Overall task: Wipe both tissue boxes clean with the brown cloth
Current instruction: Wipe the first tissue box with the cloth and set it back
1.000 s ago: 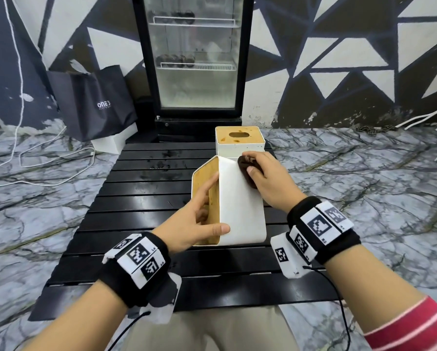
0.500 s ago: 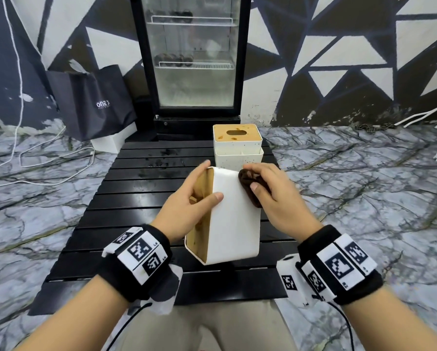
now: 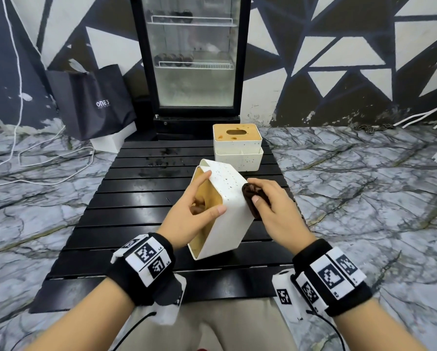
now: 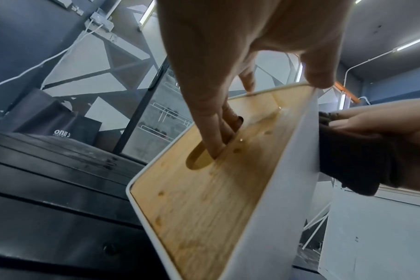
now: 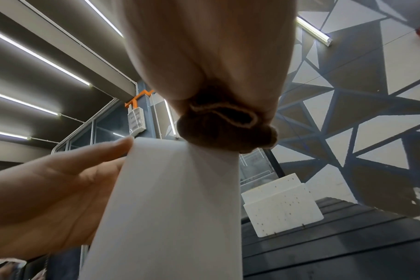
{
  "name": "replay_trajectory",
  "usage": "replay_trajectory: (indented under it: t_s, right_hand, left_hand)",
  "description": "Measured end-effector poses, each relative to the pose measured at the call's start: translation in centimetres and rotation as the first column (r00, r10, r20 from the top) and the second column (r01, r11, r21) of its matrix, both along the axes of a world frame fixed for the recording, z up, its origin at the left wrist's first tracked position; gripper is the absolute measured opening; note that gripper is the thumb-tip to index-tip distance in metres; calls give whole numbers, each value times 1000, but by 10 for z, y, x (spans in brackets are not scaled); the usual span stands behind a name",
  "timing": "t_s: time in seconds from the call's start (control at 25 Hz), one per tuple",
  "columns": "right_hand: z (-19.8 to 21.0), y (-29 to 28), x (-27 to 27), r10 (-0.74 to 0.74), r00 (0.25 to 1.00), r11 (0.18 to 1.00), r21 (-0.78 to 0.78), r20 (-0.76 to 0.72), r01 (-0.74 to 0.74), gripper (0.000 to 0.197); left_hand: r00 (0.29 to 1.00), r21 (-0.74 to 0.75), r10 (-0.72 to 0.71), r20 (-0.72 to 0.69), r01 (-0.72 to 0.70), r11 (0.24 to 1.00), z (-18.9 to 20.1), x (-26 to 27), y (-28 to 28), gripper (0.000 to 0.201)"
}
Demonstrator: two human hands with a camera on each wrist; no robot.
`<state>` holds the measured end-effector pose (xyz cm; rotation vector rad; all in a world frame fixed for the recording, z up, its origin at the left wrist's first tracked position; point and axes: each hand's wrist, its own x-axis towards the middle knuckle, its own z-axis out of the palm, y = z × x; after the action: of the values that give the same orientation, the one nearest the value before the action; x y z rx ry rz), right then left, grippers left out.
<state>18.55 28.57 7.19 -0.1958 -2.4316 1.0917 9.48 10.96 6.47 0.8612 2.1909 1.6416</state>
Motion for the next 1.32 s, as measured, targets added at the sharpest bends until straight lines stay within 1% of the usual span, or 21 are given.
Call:
replay_trajectory:
  t_s: [0.08, 0.16, 0.28, 0.32, 0.4, 0.48, 0.56, 0.72, 0.8, 0.96, 1.04, 1.16, 1.32]
  right_hand:
    - [-3, -5, 0, -16, 1000, 1000, 13, 20, 16, 37]
    - [-1, -17, -3, -14, 1000, 999, 48, 3, 13, 36]
    - [4, -33, -5, 67, 997, 993, 97, -33, -64, 41]
    - [5, -34, -5, 88, 996, 992, 96, -28, -85, 43]
    - [3, -28, -2, 90, 996, 993, 72, -13, -89, 38]
    - [1, -19, -1, 38, 999, 999, 35, 10, -38, 35]
    - [3, -17, -3, 9, 1000, 999, 35, 19, -9, 35]
    - [13, -33, -7, 110, 994, 989, 105, -9, -108, 35]
    - [14, -33, -5, 145, 989, 986, 78, -1, -145, 36]
    - [14, -18, -8, 95, 994, 995, 10, 50, -96, 35]
    - [15, -20, -13, 84, 994, 995, 51, 65, -88, 34]
    - [15, -27, -12, 127, 992, 987, 101, 18, -129, 35]
    - [6, -25, -2, 158, 987, 986, 50, 4, -158, 35]
  left_hand:
    - [1000, -19, 17, -3, -17, 1000, -3, -1, 1, 75]
    - [1000, -26, 27, -12, -28, 999, -5, -1, 3, 76]
    - [998, -32, 32, -45, -34, 999, -5, -3, 3, 77]
    - [998, -32, 33, -50, -35, 999, -6, -3, 2, 77]
    - [999, -26, 33, -36, -34, 999, -8, -5, 0, 77]
    - [999, -21, 28, -32, -29, 999, -10, -5, 0, 77]
    - [999, -18, 33, -38, -34, 999, -10, -5, 3, 78]
    - [999, -22, 39, -35, -40, 999, -10, -8, 4, 79]
    - [999, -25, 37, -25, -38, 999, -11, -8, 3, 79]
    - [998, -17, 63, -24, -63, 998, -12, -8, 6, 79]
    - [998, -14, 60, -24, -61, 998, -12, -9, 8, 76]
    - [999, -11, 48, -14, -48, 999, -10, -10, 6, 73]
    - [998, -24, 64, 0, -64, 998, -9, -5, 6, 82]
